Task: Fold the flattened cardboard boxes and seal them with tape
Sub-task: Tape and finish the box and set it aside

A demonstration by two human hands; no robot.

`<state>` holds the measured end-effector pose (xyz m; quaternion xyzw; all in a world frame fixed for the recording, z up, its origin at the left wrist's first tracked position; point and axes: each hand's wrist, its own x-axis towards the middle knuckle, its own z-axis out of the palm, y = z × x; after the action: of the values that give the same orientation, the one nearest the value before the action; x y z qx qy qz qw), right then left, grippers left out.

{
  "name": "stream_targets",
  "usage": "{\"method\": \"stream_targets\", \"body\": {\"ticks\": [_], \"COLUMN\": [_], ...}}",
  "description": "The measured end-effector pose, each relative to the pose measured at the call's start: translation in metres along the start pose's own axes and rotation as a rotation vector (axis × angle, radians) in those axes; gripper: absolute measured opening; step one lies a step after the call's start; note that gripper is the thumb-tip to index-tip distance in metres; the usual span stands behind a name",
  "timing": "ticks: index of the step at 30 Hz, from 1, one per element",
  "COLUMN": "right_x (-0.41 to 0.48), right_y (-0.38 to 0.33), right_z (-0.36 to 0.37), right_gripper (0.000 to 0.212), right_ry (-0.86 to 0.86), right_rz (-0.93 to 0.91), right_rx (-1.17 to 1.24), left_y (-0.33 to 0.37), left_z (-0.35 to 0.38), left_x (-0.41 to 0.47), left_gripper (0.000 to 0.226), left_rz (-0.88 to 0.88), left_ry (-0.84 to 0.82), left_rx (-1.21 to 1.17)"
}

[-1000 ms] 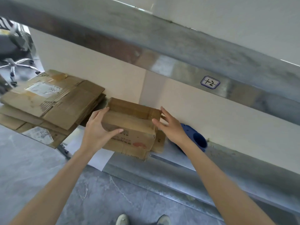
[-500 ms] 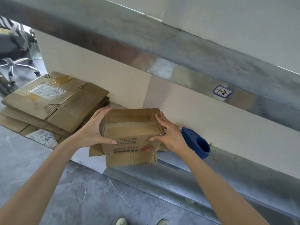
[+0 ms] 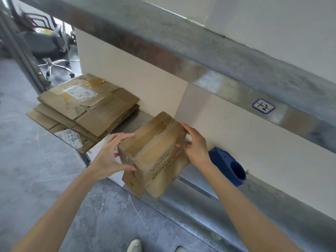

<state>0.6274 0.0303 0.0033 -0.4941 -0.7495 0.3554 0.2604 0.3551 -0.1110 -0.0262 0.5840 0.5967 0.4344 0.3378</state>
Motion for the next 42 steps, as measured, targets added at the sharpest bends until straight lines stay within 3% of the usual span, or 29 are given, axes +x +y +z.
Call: {"method": "stream_targets", "body": {"ticks": [5, 15, 19, 22, 25, 31, 42], "right_x": [0.002, -0.019, -0.029, -0.024, -0.010, 0.001, -0.002], "right_y": [0.001, 0.018, 0.013, 0.006, 0.012, 0.052, 0.056], "right_z": [-0.009, -0.063, -0.079, -0.083, -0.095, -0.097, -0.084], "right_gripper": [0.103, 0.087, 0.111, 0.124, 0.104, 0.065, 0.063], "right_ry": [-0.103, -0.578, -0.749, -0.724, -0.653, -0.564, -0.488], "right_rz": [-0.036, -0.081, -0.129, -0.266, -0.299, -0.308, -0.357], "right_rx": [-0.183, 0.130, 0.179, 0.118, 0.151, 0.078, 0.032], "left_y": [0.010, 0.049, 0.067, 0.088, 0.100, 0.088, 0.081], "left_z": [0.030, 0.127, 0.160, 0.185, 0.209, 0.232, 0.216], "left_x": [-0.022, -0.048, -0.053, -0.046, -0.027, 0.000, 0.004], "left_gripper": [0.090, 0.085, 0.085, 0.083, 0.082, 0.077, 0.080], "left_rz": [0.015, -0.081, -0.089, -0.073, -0.074, -0.164, -0.174], "left_ry": [0.027, 0.372, 0.531, 0.693, 0.791, 0.705, 0.646], "left_rx": [0.106, 0.007, -0.036, 0.087, 0.136, 0.188, 0.142]}}
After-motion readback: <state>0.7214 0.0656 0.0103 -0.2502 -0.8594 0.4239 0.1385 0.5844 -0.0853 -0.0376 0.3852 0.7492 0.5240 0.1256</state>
